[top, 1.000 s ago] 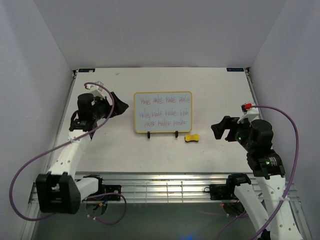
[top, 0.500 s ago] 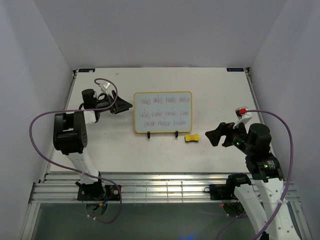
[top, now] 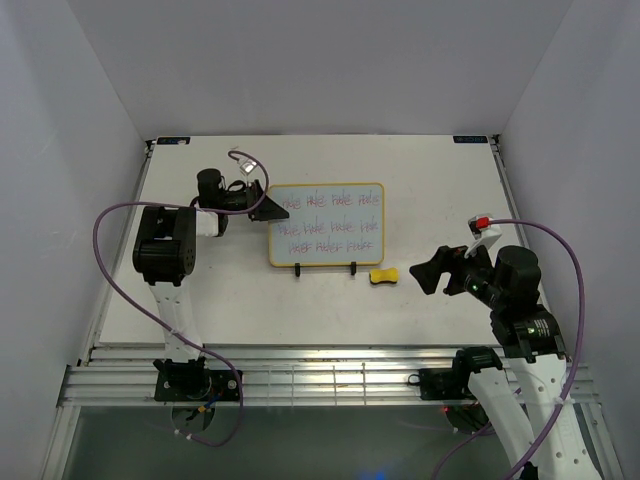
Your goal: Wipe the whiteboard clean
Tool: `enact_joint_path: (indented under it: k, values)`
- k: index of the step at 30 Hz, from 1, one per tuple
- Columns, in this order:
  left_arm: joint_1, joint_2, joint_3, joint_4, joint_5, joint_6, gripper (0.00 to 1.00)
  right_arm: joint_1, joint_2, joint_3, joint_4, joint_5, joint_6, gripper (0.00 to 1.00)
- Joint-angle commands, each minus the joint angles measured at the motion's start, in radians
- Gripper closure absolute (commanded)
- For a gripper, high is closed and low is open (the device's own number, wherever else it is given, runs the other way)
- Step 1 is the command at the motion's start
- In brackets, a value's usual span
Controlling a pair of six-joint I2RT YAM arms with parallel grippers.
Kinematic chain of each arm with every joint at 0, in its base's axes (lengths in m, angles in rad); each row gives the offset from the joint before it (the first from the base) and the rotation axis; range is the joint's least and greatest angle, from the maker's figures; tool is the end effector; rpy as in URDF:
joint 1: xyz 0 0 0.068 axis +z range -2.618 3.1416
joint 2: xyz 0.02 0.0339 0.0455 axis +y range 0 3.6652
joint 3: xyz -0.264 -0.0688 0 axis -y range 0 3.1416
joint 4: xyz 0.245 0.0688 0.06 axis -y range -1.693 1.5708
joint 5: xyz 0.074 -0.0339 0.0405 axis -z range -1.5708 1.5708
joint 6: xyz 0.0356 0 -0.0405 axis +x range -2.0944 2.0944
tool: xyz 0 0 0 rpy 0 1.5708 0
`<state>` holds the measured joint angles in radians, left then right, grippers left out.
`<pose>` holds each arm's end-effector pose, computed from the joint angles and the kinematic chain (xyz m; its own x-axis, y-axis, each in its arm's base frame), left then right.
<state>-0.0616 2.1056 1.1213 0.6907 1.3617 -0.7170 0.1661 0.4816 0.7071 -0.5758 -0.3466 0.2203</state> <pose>0.4151 -0.0605 0.1462 -0.8403 -0.0848 -0.5355 0.5243 0.1244 -0.8424 0.1088 0.0305 0.3122 -0.4330 0.1358 -0.8911 -0.3849 0.8661 0.3190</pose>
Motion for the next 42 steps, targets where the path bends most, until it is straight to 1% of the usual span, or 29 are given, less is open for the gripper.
enact_joint_path:
  k: [1, 8, 9, 10, 16, 17, 23, 26, 29, 30, 31, 33, 34, 36, 38, 39, 40, 42]
  values:
    - [0.003, -0.022, 0.043, 0.085, 0.057, -0.035, 0.35, 0.006, 0.005, 0.038, 0.025, -0.026, -0.009, 0.1]
    - [-0.001, 0.013, 0.051, 0.141, 0.065, -0.075, 0.42, 0.007, 0.018, 0.038, 0.037, -0.034, -0.006, 0.1]
    - [-0.003, 0.016, 0.051, 0.144, 0.066, -0.076, 0.45, 0.007, 0.02, 0.038, 0.036, -0.035, -0.006, 0.1]
    - [-0.003, 0.017, 0.051, 0.15, 0.068, -0.079, 0.51, 0.007, 0.018, 0.037, 0.037, -0.037, -0.006, 0.1]
    - [-0.004, 0.057, 0.045, 0.19, 0.08, -0.108, 0.53, 0.007, 0.014, 0.035, 0.039, -0.031, -0.004, 0.1]
    - [-0.006, 0.062, 0.041, 0.2, 0.082, -0.123, 0.55, 0.007, 0.014, 0.035, 0.039, -0.029, -0.004, 0.1]
    - [-0.007, 0.088, 0.035, 0.297, 0.085, -0.197, 0.6, 0.007, 0.012, 0.034, 0.034, -0.025, -0.004, 0.1]
    - [-0.006, 0.1, 0.034, 0.374, 0.088, -0.258, 0.66, 0.007, 0.012, 0.034, 0.034, -0.026, -0.004, 0.1]
    - [-0.007, 0.119, 0.035, 0.453, 0.093, -0.329, 0.67, 0.007, 0.012, 0.034, 0.033, -0.025, -0.004, 0.1]
    - [-0.007, 0.125, 0.034, 0.504, 0.093, -0.349, 0.68, 0.006, 0.011, 0.034, 0.033, -0.025, -0.004, 0.1]
    - [-0.007, 0.131, 0.035, 0.527, 0.097, -0.39, 0.71, 0.007, 0.011, 0.035, 0.033, -0.025, -0.004, 0.1]
    - [-0.007, 0.152, 0.044, 0.596, 0.103, -0.432, 0.74, 0.007, 0.009, 0.035, 0.031, -0.023, -0.004, 0.1]
    - [-0.007, 0.16, 0.046, 0.619, 0.106, -0.471, 0.79, 0.007, 0.009, 0.035, 0.031, -0.023, -0.006, 0.1]
    - [-0.007, 0.174, 0.048, 0.667, 0.109, -0.498, 0.81, 0.007, 0.011, 0.038, 0.027, -0.02, -0.007, 0.1]
    - [-0.007, 0.174, 0.046, 0.659, 0.103, -0.495, 0.83, 0.007, 0.009, 0.04, 0.024, -0.019, -0.01, 0.1]
    - [-0.007, 0.174, 0.048, 0.652, 0.1, -0.49, 0.87, 0.006, 0.009, 0.04, 0.024, -0.017, -0.01, 0.1]
    - [-0.007, 0.174, 0.048, 0.644, 0.1, -0.478, 0.96, 0.006, 0.009, 0.04, 0.025, -0.017, -0.01, 0.1]
    - [-0.007, 0.172, 0.051, 0.632, 0.097, -0.475, 1.0, 0.007, 0.009, 0.04, 0.027, -0.019, -0.009, 0.1]
